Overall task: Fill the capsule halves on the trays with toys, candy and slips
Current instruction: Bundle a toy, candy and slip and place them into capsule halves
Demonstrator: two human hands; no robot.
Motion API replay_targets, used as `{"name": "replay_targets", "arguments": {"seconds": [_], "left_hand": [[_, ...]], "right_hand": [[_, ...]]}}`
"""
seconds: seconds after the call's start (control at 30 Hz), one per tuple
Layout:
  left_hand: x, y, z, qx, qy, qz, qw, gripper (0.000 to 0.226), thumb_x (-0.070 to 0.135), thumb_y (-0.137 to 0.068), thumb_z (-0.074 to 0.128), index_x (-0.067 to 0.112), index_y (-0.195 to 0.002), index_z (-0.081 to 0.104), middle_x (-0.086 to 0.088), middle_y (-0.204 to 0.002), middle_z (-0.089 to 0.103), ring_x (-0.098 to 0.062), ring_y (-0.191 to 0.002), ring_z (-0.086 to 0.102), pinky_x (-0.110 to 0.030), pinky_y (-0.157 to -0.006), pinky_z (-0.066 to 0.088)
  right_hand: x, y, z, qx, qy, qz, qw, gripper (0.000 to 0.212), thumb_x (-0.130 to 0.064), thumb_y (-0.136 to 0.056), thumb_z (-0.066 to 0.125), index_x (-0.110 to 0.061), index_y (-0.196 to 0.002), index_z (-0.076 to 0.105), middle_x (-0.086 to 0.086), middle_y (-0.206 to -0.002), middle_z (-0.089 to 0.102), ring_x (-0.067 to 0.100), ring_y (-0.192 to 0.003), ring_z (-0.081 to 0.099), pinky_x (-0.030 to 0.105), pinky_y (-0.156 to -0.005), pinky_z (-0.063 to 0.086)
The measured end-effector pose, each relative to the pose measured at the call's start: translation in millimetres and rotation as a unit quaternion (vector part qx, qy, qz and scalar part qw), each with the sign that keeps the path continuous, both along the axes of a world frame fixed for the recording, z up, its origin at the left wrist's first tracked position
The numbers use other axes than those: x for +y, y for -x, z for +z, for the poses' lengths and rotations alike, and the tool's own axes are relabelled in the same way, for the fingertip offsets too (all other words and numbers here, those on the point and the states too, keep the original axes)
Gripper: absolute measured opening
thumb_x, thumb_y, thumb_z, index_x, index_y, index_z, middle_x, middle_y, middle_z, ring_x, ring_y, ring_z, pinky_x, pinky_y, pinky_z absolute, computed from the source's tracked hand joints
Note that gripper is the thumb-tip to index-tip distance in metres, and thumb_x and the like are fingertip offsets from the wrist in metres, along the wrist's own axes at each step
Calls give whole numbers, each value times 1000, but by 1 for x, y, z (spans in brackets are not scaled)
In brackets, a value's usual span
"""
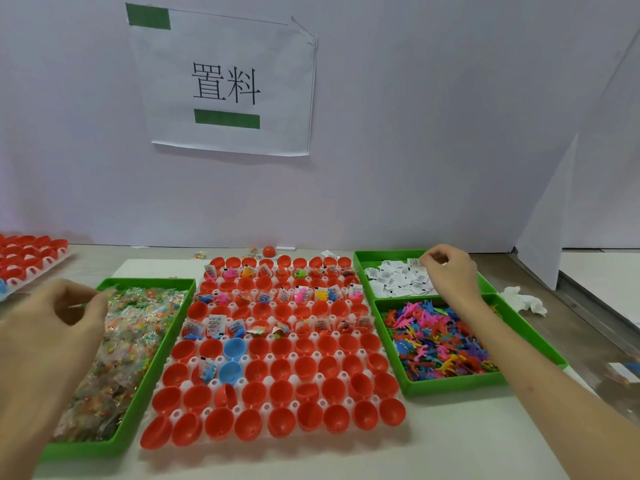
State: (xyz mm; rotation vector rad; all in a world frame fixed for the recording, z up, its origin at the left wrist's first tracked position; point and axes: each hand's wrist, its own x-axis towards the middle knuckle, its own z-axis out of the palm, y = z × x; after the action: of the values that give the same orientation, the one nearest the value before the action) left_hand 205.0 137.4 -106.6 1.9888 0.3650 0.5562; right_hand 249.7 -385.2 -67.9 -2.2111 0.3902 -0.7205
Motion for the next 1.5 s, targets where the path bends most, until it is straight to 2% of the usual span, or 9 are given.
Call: {"name": "replay_targets", "arguments": {"seconds": [0.1, 0.3, 0.47, 0.6, 0.83, 1.0, 1.1, 1.3, 1.5], "left_hand": [[-73, 41, 50, -38, 54, -54, 996, 7, 30, -95, 63, 37, -97, 64, 9, -90, 76, -18, -81, 74, -46, -77, 58], [-173, 66, 67, 11, 266, -278, 923, 34, 0, -98, 51, 20, -98, 79, -12, -86, 77, -16, -73, 74, -19, -65, 59], [-218, 74, 50, 71, 290, -333, 895, 37, -1, -101, 46, 17, -103, 77, -6, -93, 79, -18, -89, 75, -21, -74, 60], [-228, 84, 42, 70, 289, -341, 892, 26, 7, -96, 59, 22, -103, 79, 1, -97, 79, -15, -87, 75, -17, -71, 58], [-243, 103, 35, -6, 190, -345, 919, 30, 7, -86, 74, 36, -92, 77, -1, -79, 77, -16, -75, 74, -20, -68, 59], [-245, 106, 34, -41, 185, -343, 920, 37, -6, -88, 68, 27, -104, 71, -4, -79, 76, -18, -68, 73, -20, -64, 58], [-244, 105, 34, -47, 159, -349, 922, 44, -10, -89, 64, 31, -105, 70, -2, -80, 75, -19, -67, 71, -20, -63, 57], [-247, 109, 37, -58, 125, -380, 915, 28, 41, -85, 59, 52, -110, 63, 11, -90, 74, -9, -87, 71, -16, -75, 55], [-247, 106, 30, -42, 148, -395, 906, 36, 4, -89, 68, 30, -113, 66, 6, -90, 77, -12, -88, 74, -21, -80, 58]], "right_hand": [[8, 6, 11, 1, -83, 10, 997, 11, -16, -98, 56, -14, -92, 65, -1, -82, 63, 14, -72, 57, 26, -63, 43], [65, 68, 30, -40, -202, 153, 967, 6, -12, -95, 63, -13, -92, 68, 1, -77, 72, 13, -69, 70, 21, -63, 56], [106, 130, 24, -56, -257, 259, 929, 9, -22, -81, 70, -19, -87, 75, 6, -81, 74, 19, -73, 71, 23, -71, 58], [121, 142, 7, -82, -257, 276, 923, 11, -8, -82, 74, -18, -84, 78, 7, -78, 75, 14, -68, 69, 20, -66, 55], [127, 149, -5, -73, -205, 285, 933, 28, -2, -86, 74, -30, -86, 77, -4, -82, 75, 9, -78, 71, 16, -69, 53], [128, 153, -3, -81, -121, 275, 950, 10, -24, -83, 71, -32, -90, 73, -10, -87, 73, 14, -85, 70, 19, -72, 54], [127, 154, -3, -105, -65, 280, 952, 8, -21, -84, 71, -28, -88, 74, -14, -85, 72, 10, -82, 69, 15, -70, 51], [120, 153, -6, -154, 33, 263, 952, 9, -12, -86, 75, -19, -90, 75, -17, -86, 69, 2, -82, 66, 11, -72, 47], [116, 152, -3, -171, 29, 278, 945, 4, -19, -88, 74, -20, -91, 75, -17, -86, 70, 3, -80, 67, 12, -71, 48]]}}
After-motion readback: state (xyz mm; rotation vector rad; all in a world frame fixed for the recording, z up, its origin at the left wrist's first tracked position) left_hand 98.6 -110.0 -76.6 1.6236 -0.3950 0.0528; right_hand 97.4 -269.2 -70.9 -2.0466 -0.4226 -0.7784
